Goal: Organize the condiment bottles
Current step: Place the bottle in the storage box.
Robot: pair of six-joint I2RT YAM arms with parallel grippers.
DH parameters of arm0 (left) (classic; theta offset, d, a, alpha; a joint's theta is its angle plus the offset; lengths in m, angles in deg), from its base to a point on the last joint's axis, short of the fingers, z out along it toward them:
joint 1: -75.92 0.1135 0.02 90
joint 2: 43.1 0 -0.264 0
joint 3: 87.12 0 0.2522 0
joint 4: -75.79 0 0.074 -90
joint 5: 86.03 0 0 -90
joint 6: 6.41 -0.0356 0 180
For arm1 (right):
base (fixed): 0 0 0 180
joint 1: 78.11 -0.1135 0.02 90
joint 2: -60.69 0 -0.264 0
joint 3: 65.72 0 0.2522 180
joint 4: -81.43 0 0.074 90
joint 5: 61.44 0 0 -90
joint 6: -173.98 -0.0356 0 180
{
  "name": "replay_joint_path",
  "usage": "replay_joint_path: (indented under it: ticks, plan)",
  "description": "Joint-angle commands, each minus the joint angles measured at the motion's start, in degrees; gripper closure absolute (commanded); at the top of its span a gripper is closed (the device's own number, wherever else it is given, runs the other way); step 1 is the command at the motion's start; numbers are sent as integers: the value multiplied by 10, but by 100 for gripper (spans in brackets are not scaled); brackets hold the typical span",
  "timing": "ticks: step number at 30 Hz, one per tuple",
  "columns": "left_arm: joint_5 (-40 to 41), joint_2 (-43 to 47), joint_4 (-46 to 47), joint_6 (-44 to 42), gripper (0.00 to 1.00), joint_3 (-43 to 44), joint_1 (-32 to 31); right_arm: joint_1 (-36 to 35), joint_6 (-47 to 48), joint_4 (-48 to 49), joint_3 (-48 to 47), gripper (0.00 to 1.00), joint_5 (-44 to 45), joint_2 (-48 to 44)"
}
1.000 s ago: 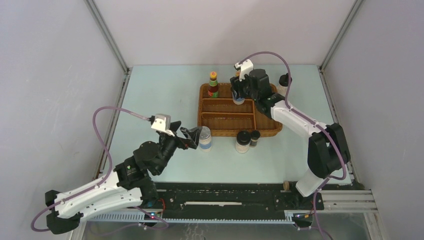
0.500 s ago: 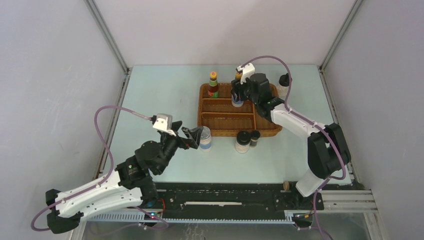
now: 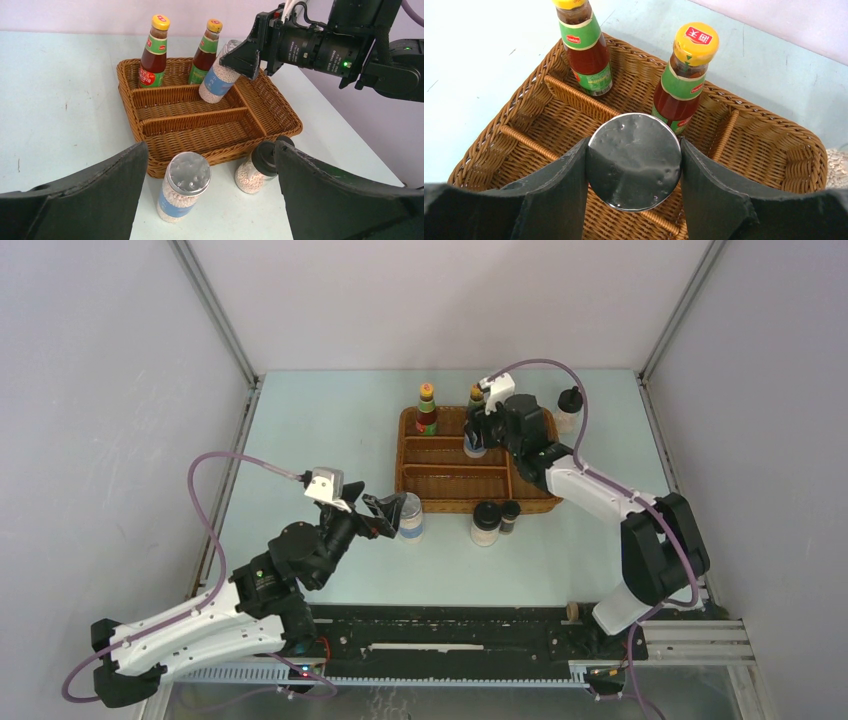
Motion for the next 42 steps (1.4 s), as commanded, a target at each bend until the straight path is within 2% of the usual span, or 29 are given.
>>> replay_joint_path:
  ticks: [1, 11, 34, 36, 42]
  plan:
    - [-10, -1, 16, -1, 0, -6, -2, -3, -8, 29, 7, 100, 8, -38]
    - [-12, 3, 15, 6, 0, -8, -2, -2, -10, 27, 17, 100, 7, -38]
    - [-7, -10, 30, 5, 0, -14, -2, 10, -26, 52, 17, 100, -7, 27]
    - [-6, -12, 33, 4, 0, -15, -2, 10, -25, 53, 17, 95, -6, 30]
    - [-6, -19, 37, 5, 0, -13, -2, 10, -25, 44, 14, 50, -21, 37]
